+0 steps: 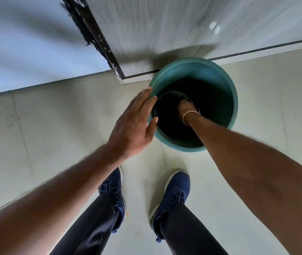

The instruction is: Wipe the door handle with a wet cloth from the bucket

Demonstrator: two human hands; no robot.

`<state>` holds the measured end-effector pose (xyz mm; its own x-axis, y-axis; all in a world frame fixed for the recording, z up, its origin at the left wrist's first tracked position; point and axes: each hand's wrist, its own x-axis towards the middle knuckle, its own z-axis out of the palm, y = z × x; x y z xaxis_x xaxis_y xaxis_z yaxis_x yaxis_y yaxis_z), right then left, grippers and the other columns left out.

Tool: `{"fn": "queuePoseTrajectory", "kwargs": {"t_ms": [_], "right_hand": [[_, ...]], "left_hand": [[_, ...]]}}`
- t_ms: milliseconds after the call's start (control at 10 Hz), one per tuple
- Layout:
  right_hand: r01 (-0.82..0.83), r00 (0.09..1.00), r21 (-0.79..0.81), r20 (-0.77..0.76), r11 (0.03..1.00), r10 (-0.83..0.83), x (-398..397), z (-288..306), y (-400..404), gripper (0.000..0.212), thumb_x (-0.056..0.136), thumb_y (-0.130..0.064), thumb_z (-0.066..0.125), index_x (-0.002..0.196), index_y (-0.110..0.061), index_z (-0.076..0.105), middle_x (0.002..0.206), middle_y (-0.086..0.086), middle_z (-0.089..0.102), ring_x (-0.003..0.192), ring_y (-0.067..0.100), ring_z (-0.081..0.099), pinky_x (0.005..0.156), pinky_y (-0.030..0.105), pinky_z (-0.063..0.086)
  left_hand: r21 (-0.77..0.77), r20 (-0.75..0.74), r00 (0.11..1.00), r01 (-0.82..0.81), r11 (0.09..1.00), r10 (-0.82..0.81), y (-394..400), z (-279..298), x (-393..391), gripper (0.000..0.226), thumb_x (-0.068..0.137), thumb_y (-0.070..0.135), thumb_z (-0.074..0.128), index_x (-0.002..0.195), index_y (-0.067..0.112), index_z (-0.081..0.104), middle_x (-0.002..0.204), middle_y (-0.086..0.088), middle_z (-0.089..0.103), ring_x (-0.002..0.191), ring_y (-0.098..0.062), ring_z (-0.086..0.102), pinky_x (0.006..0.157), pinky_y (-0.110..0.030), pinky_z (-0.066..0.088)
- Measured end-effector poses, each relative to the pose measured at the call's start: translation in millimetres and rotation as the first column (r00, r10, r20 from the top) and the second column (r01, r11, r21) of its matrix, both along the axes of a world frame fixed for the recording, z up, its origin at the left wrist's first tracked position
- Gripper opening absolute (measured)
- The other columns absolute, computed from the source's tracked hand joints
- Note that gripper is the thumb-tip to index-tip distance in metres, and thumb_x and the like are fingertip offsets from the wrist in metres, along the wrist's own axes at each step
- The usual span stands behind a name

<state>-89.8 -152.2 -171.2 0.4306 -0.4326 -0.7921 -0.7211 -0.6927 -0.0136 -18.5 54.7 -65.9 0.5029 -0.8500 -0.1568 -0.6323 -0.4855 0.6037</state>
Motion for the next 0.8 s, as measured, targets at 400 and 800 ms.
{"fn": "queuePoseTrajectory", "kwargs": {"t_ms": [400,800], "right_hand": [[-0.392,0.92,0.061,0.013,0.918,0.391,-9,3,6,0.049,0.114,-0.026,0.034,0.161,-0.013,0.037,0.171,0.016,0.027,0.157,0.039,0.025,0.127,0.043,0.024],[-0.2,0.964,-0.087,0.16,0.976,0.212,-17,92,13,0.058,0.096,-0.019,0.057,0.152,-0.03,0.046,0.155,0.011,0.044,0.142,0.037,0.045,0.113,0.05,0.045]], "left_hand": [[0.033,0.049,0.998,0.04,0.999,-0.042,-8,-2,5,0.055,0.106,0.027,0.058,0.156,0.007,0.045,0.172,-0.012,0.033,0.163,-0.026,0.026,0.126,-0.043,0.041],[0.148,-0.042,0.999,-0.014,0.989,0.02,-9,71,9,0.07,0.103,0.032,0.065,0.162,0.015,0.033,0.178,-0.008,0.018,0.165,-0.024,0.015,0.126,-0.044,0.036]]}}
